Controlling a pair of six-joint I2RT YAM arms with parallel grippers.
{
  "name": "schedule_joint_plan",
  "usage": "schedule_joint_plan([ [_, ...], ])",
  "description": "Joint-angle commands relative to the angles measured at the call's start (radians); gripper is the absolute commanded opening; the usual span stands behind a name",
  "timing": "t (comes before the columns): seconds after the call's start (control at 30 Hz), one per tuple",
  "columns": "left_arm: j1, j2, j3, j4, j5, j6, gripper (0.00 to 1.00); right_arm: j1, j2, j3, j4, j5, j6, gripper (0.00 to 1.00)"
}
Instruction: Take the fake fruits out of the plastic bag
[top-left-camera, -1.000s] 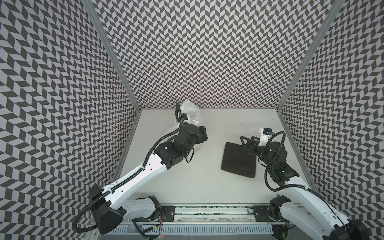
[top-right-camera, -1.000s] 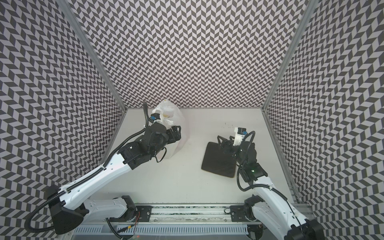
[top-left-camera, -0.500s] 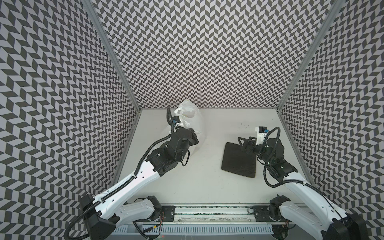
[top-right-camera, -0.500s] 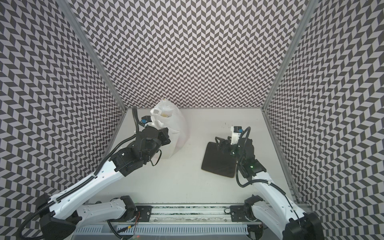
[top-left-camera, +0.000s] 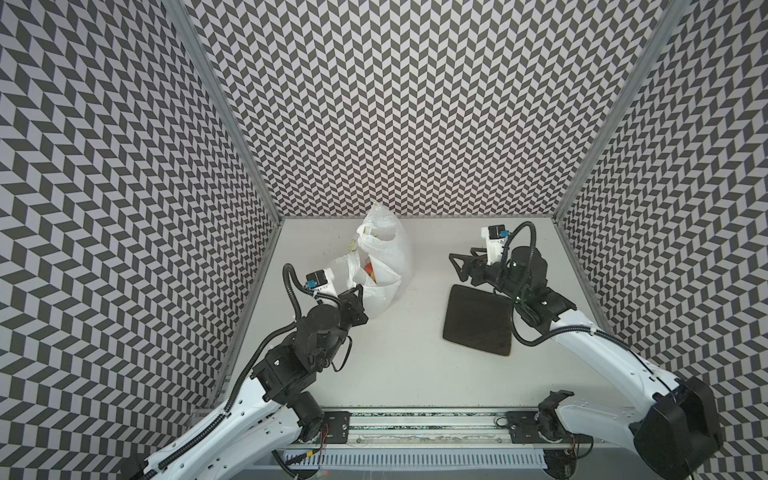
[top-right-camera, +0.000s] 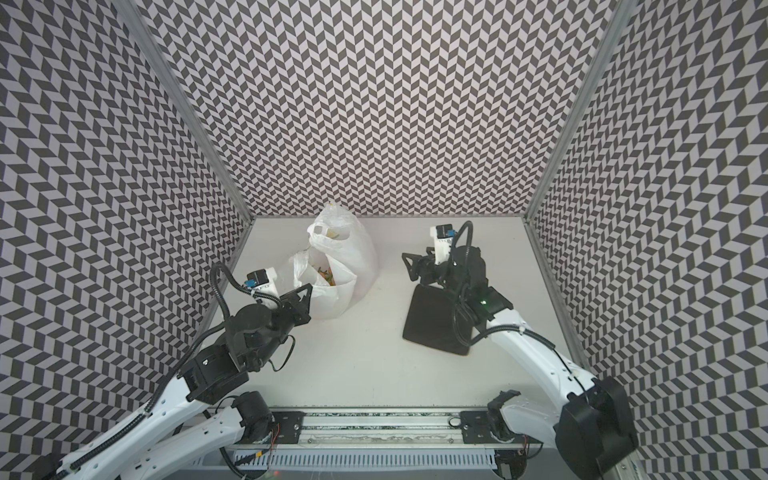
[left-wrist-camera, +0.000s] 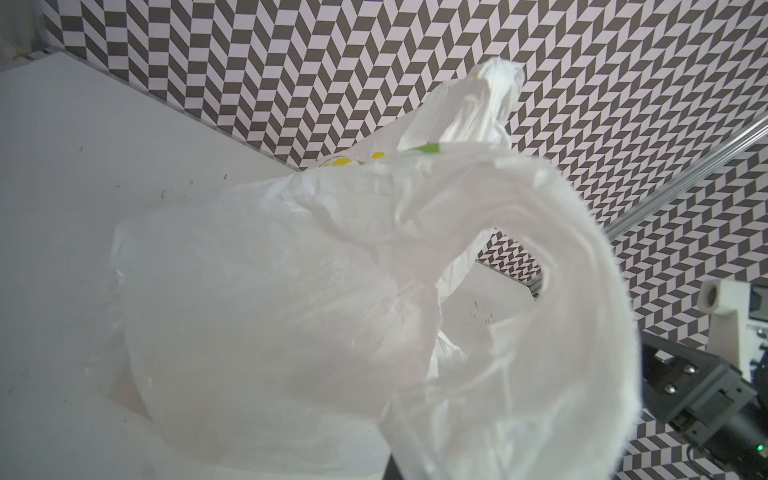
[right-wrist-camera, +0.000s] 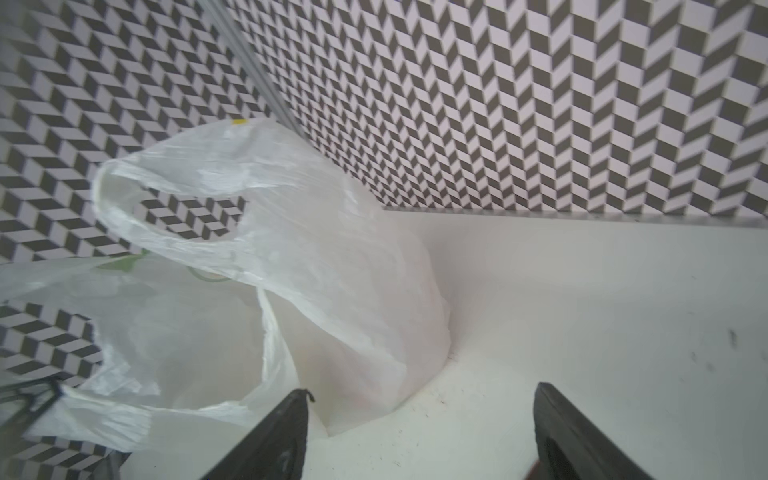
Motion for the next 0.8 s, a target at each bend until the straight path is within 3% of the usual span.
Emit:
schedule_joint_plan([
  [0.0,0.005,-0.052,-0.059,0.075,0.06,0.008,0.0,0.09,0.068,0.093,0.046,0.027,-0.109,0.85],
  [0.23,0.005,-0.041,-0.056,0.043,0.102,0.025,0.0,0.267,0.233,0.262,0.077,0.108,-0.286,0.89],
  [0.67,0.005,-0.011,-0.081,0.078,0.155,-0.005,0.0,0.4,0.445,0.503,0.098,0.357,-0.22,0.92],
  [0.77,0.005,-0.015,-0.082,0.067,0.155,-0.01,0.0,0.409,0.486,0.54,0.11,0.413,-0.198,0.85],
])
